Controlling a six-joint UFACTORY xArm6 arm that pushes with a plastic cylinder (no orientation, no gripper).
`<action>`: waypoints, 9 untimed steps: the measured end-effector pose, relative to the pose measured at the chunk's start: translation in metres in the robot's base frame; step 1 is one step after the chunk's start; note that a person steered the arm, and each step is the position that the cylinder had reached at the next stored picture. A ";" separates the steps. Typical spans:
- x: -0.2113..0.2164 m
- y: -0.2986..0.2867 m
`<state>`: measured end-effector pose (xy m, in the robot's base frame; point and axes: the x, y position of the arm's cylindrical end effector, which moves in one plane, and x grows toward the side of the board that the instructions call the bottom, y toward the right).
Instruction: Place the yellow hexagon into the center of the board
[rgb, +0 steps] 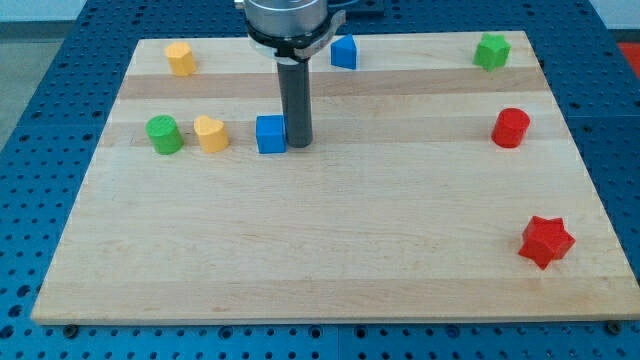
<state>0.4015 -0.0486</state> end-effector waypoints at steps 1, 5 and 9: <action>0.000 -0.009; -0.020 0.018; -0.085 -0.075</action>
<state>0.3163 -0.1232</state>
